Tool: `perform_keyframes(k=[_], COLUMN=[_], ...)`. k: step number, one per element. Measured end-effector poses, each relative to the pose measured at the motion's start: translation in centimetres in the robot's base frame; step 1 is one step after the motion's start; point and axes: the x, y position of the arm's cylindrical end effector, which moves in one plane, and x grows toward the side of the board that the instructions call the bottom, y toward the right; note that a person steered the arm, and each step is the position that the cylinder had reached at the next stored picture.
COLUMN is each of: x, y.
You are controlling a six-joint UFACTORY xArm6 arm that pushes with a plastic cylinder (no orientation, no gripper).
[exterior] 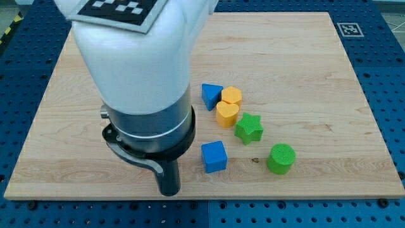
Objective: Nudge red circle up a bit
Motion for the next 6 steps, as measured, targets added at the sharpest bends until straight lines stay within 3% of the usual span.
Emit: perform_keyframes(k=[1, 3, 6], x=[-1.4, -1.5, -2.1], y=[-3.5, -5.1, 0.6])
